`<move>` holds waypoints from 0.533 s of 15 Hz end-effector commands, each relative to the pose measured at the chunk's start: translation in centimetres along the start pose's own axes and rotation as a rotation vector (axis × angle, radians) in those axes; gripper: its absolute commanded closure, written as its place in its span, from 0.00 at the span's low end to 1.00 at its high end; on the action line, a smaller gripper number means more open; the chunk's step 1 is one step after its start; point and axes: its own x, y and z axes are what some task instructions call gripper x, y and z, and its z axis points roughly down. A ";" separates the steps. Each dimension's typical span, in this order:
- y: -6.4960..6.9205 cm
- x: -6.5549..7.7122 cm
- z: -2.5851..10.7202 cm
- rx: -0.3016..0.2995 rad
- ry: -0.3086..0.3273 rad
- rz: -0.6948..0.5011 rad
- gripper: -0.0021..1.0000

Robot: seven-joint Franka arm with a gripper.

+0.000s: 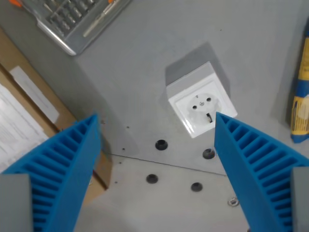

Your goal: Move above the white socket

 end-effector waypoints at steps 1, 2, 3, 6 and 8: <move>1.1 -0.9 1.8 -0.023 0.109 -0.271 0.00; 1.4 -1.1 2.4 -0.023 0.109 -0.286 0.00; 1.6 -1.2 2.9 -0.023 0.110 -0.311 0.00; 2.4 -1.8 4.4 -0.022 0.117 -0.365 0.00; 2.9 -2.1 5.3 -0.020 0.121 -0.393 0.00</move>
